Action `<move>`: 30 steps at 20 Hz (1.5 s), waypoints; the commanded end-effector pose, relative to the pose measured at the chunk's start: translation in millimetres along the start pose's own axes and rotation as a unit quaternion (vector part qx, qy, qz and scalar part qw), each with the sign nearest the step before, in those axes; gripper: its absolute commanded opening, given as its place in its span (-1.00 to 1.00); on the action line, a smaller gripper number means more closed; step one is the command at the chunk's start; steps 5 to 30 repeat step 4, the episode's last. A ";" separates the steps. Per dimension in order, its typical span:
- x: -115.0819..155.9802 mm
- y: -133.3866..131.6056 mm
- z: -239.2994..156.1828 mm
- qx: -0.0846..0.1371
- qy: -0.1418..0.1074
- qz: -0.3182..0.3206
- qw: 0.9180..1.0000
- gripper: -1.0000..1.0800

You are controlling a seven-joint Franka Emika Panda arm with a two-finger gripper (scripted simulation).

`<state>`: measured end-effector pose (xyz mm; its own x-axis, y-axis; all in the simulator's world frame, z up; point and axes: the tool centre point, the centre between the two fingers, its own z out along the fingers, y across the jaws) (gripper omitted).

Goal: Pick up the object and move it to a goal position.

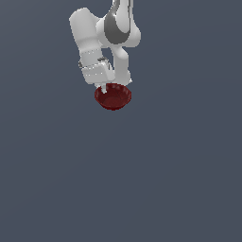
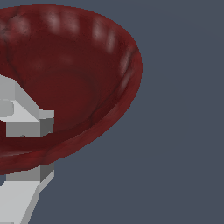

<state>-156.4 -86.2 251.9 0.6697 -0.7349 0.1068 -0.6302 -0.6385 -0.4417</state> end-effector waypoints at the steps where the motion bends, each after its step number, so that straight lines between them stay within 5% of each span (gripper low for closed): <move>1: -0.5 -0.4 -4.0 0.001 0.001 0.000 1.000 -1.00; 30: -0.3 -0.6 -4.8 0.001 0.001 -0.001 1.000 -1.00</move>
